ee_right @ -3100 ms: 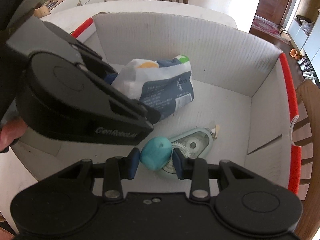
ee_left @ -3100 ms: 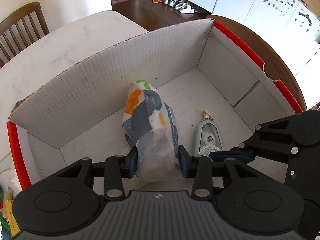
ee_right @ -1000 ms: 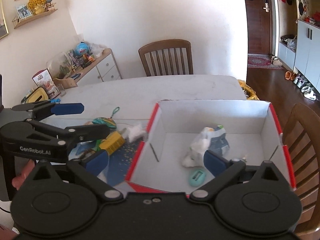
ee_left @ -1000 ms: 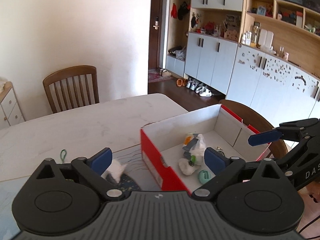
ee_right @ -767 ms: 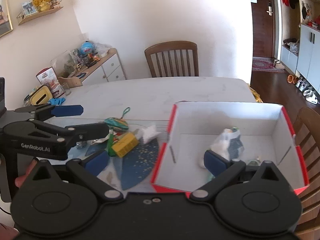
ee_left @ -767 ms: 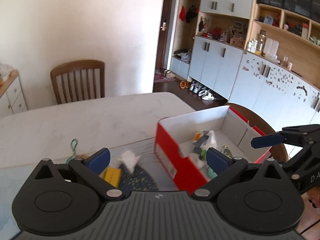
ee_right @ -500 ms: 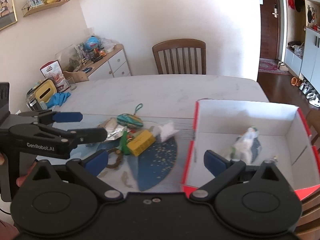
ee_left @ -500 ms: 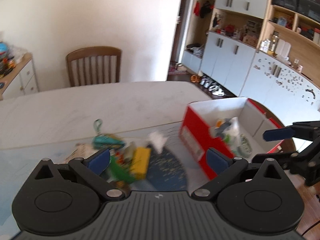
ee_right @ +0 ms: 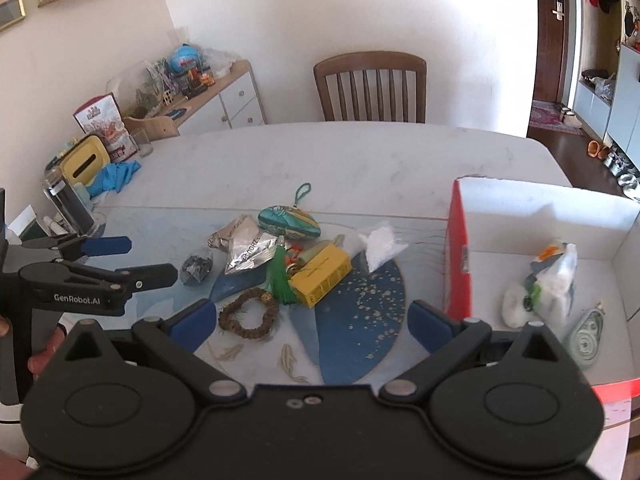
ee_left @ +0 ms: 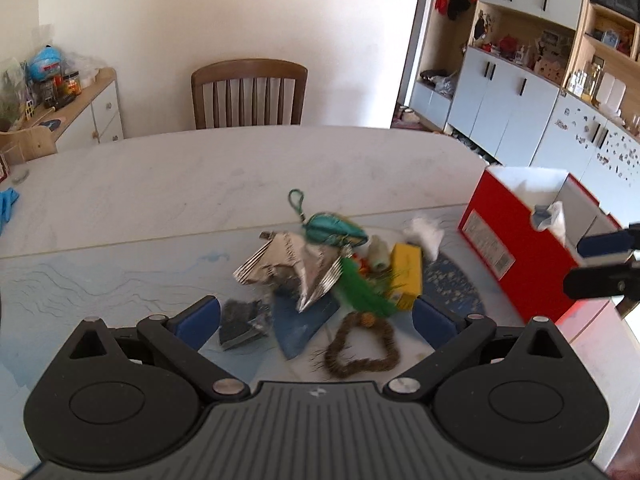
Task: Organize objects
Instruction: 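Withdraw both tools from the box back toward the pile, then grasp the black seaweed bag with the left tool while the right tool grasps the brown bead bracelet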
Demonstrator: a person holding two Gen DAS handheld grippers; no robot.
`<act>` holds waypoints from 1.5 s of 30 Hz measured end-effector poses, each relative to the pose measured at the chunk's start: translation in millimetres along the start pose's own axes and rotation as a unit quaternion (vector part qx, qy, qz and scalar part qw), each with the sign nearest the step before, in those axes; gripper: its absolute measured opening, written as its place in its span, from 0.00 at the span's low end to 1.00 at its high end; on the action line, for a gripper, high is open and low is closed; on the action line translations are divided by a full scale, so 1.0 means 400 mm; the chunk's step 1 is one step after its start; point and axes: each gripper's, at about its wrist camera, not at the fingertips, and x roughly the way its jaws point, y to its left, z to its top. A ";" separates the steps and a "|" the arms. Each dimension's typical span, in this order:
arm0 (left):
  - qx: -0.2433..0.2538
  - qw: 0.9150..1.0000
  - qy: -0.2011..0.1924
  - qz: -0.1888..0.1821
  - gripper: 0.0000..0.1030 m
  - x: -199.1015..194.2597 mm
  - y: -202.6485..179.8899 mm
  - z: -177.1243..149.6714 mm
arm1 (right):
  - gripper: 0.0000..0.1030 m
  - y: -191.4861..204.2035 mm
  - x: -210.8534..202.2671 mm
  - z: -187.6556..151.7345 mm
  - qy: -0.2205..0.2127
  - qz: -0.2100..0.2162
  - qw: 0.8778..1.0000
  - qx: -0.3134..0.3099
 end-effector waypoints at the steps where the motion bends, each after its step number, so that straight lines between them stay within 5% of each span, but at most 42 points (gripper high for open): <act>1: 0.003 1.000 0.002 0.004 1.00 0.010 0.006 -0.005 | 0.99 0.004 0.010 0.002 0.002 -0.002 1.000 0.001; 15: 0.002 1.000 0.011 0.015 1.00 0.140 0.100 -0.047 | 0.97 0.073 0.195 -0.014 0.058 -0.012 0.998 -0.018; 34: -0.002 0.999 0.040 0.033 0.99 0.251 0.146 -0.056 | 0.68 0.107 0.369 -0.049 0.104 -0.047 0.993 0.014; 45: 0.003 0.998 0.046 0.043 0.71 0.261 0.141 -0.062 | 0.45 0.161 0.371 -0.060 0.091 -0.065 0.993 -0.036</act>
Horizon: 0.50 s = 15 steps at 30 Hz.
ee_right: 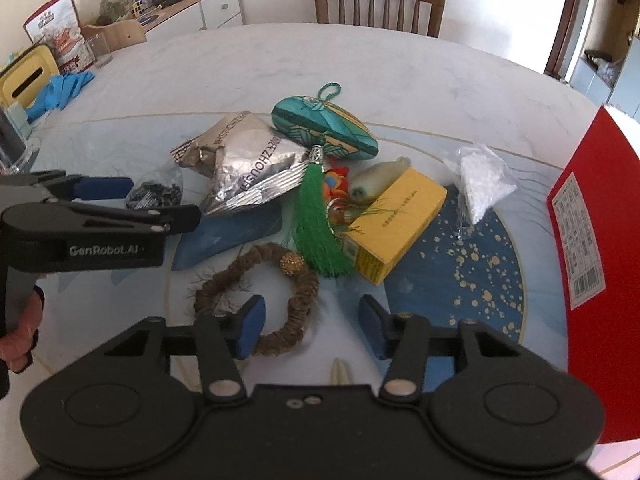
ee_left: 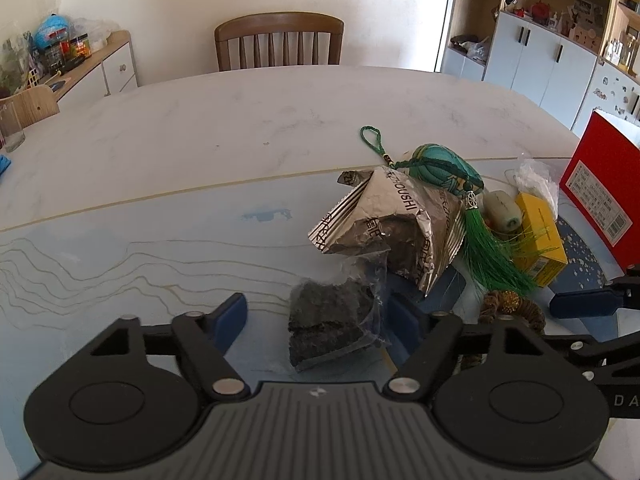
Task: Organize objects
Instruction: 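Grasp the black seaweed bag with the left tool while the right tool grasps the brown bead bracelet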
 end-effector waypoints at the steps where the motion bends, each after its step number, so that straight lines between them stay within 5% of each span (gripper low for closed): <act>1: 0.001 1.000 -0.001 0.002 0.68 -0.001 -0.001 -0.001 | 0.40 0.003 0.000 0.000 -0.001 -0.002 1.000 -0.002; 7: 0.008 1.000 -0.005 0.011 0.47 -0.011 -0.014 -0.005 | 0.24 0.009 -0.004 -0.007 -0.010 -0.008 1.000 -0.014; 15: 0.013 0.999 -0.002 0.029 0.44 -0.040 -0.032 -0.015 | 0.08 -0.005 -0.017 -0.007 -0.009 0.010 1.000 0.000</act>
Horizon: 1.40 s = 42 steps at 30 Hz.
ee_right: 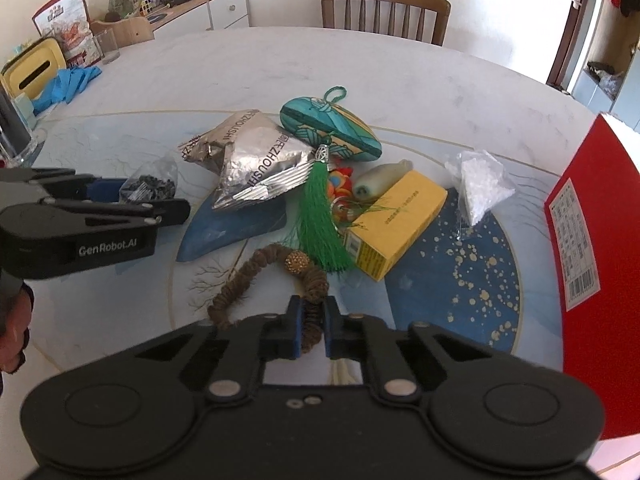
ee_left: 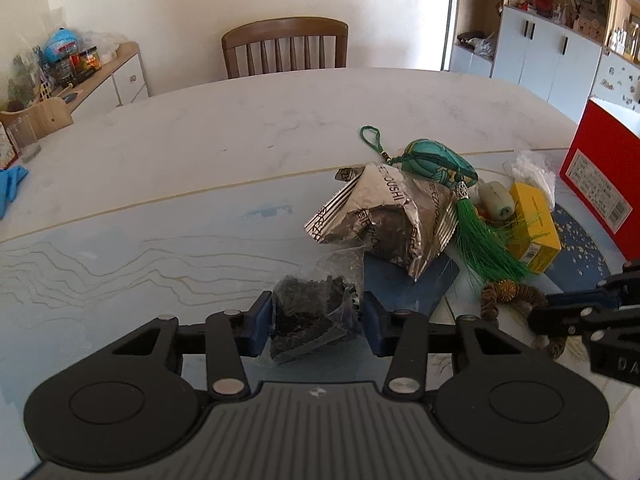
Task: Organize objects
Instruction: 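Grasp the black seaweed bag with the left tool while the right tool grasps the brown bead bracelet, then carry the seaweed bag and bracelet over the red box and lower them inside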
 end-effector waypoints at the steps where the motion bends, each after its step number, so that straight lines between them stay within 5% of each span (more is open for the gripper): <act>1: -0.001 1.000 0.001 0.000 0.43 -0.007 -0.003 -0.001 | 0.08 -0.004 -0.006 0.000 -0.003 0.003 1.000 0.003; 21: -0.004 0.999 0.010 -0.036 0.42 -0.178 -0.113 0.021 | 0.07 -0.129 -0.220 -0.036 -0.052 0.046 0.995 0.071; 42: 0.081 0.989 -0.015 -0.120 0.42 -0.289 -0.431 0.169 | 0.07 -0.384 -0.424 -0.031 -0.127 0.026 0.986 0.108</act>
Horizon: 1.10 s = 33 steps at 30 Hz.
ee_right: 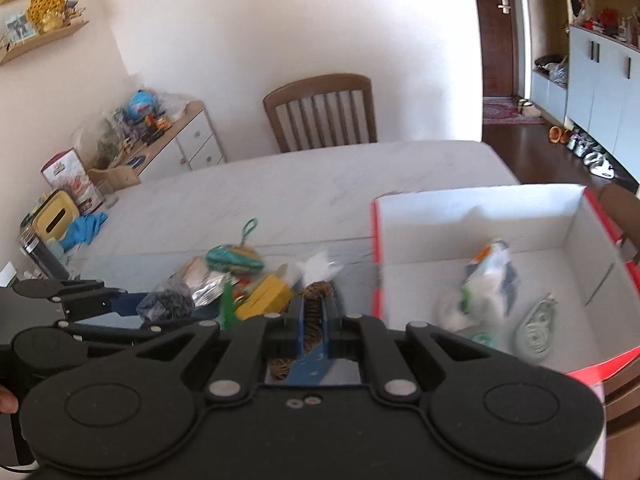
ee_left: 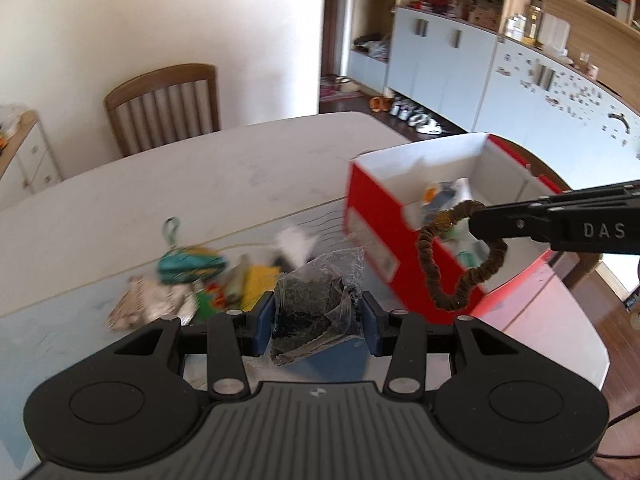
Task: Organize objects
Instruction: 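Carry the seaweed bag and bracelet over the red box and lower them inside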
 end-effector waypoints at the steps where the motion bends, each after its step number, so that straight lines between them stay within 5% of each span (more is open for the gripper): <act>1: 0.004 1.000 -0.001 -0.004 0.42 0.005 -0.018 0.009 | 0.07 -0.016 -0.007 0.003 -0.003 -0.003 1.000 0.001; 21: 0.066 0.997 0.004 -0.035 0.42 0.137 -0.312 0.154 | 0.07 -0.312 -0.077 0.039 -0.028 -0.054 0.998 0.018; 33: 0.079 0.993 0.088 -0.020 0.42 0.299 -0.429 0.173 | 0.07 -0.436 -0.030 0.023 -0.002 -0.055 0.998 0.027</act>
